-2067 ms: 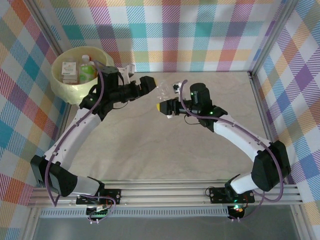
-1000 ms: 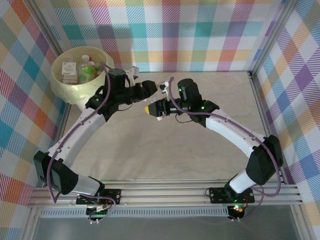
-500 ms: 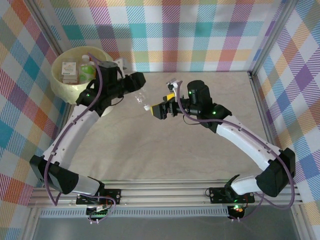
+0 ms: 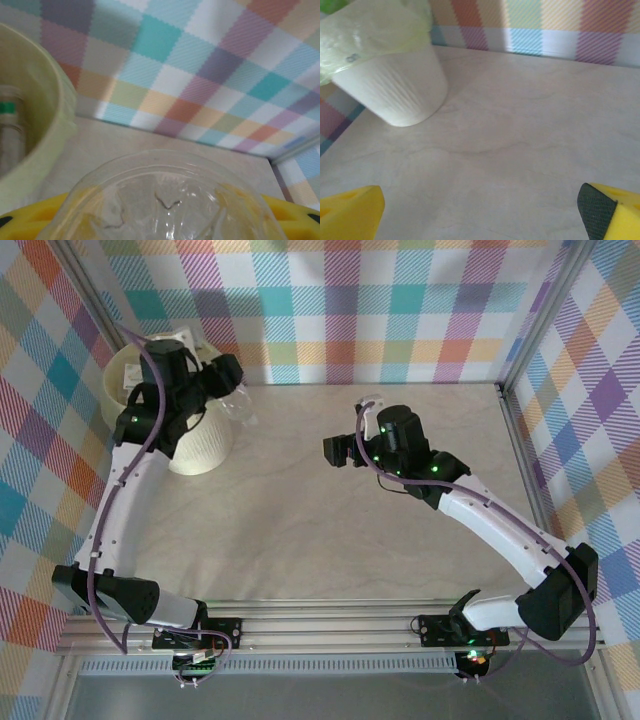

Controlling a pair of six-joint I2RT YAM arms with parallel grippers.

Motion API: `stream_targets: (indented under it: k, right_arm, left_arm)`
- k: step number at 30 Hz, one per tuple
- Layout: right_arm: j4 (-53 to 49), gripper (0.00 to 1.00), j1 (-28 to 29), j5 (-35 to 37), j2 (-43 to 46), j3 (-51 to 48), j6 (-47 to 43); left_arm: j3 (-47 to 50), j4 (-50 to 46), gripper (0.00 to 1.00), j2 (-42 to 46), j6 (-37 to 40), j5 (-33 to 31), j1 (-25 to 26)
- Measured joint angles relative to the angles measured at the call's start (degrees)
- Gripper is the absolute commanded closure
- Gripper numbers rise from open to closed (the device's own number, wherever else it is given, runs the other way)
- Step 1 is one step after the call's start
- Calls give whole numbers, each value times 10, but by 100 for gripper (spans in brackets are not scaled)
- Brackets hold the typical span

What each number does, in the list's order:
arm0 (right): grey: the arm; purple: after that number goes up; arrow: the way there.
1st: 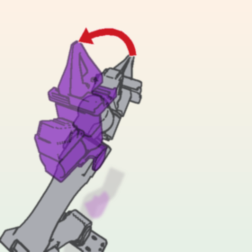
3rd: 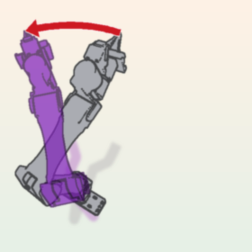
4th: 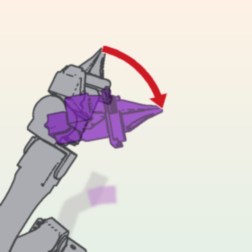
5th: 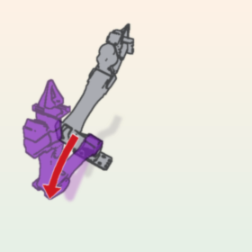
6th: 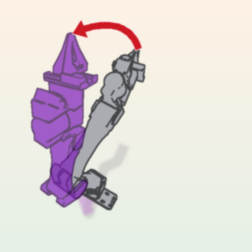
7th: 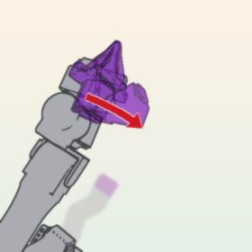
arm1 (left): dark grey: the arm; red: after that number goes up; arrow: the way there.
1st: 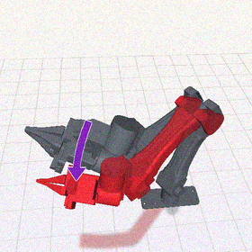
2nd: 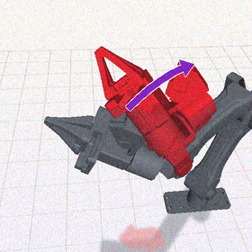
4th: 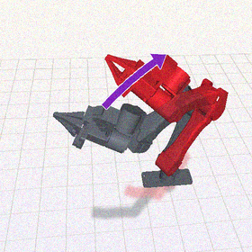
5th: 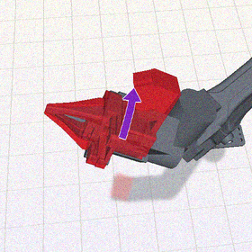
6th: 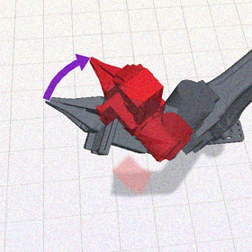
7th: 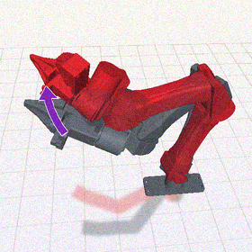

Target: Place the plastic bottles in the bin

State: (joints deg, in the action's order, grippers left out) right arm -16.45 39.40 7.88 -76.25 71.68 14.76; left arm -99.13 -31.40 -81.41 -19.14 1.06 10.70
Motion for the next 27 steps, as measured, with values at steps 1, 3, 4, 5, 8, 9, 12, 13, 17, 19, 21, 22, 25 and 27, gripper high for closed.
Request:
stream_targets:
  k: [1,3,4,5,8,9,12,13,17,19,21,22,25,27]
  right_arm:
    - [0,0,0,10,0,0,3]
    - [0,0,0,21,0,-2,8]
    - [0,0,0,24,1,-3,10]
    - [-2,0,0,26,1,-4,11]
    - [-6,0,0,32,1,-6,11]
    - [-9,0,0,33,1,-6,11]
    - [-17,0,0,33,1,-7,11]
    - [-19,0,0,33,1,-7,11]
    - [-29,0,0,33,1,-7,11]
    - [-33,0,0,33,1,-7,11]
    - [-35,0,0,32,1,-7,10]
    - [-37,0,0,33,1,-7,10]
    - [-43,0,0,33,1,-7,10]
    - [-45,0,0,33,1,-7,10]
  left_arm:
    - [-6,0,50,-2,6,-6,-9]
    - [-25,-2,51,-11,22,-22,-23]
    - [-40,-2,51,-20,31,-31,-29]
    - [-53,-2,52,-28,39,-39,-33]
    - [-96,0,52,-56,65,-69,-48]
    - [-106,1,52,-64,72,-80,-53]
    - [-134,4,52,-88,92,-112,-64]
    - [-147,5,53,-99,99,-122,-65]
    - [-200,7,53,-143,117,-147,-74]
    - [-224,8,53,-169,124,-153,-80]
    - [-247,7,54,-193,128,-154,-87]
    - [-257,4,54,-205,130,-156,-90]
    - [-272,-1,53,-231,133,-156,-99]
    - [-275,-2,53,-243,133,-150,-108]
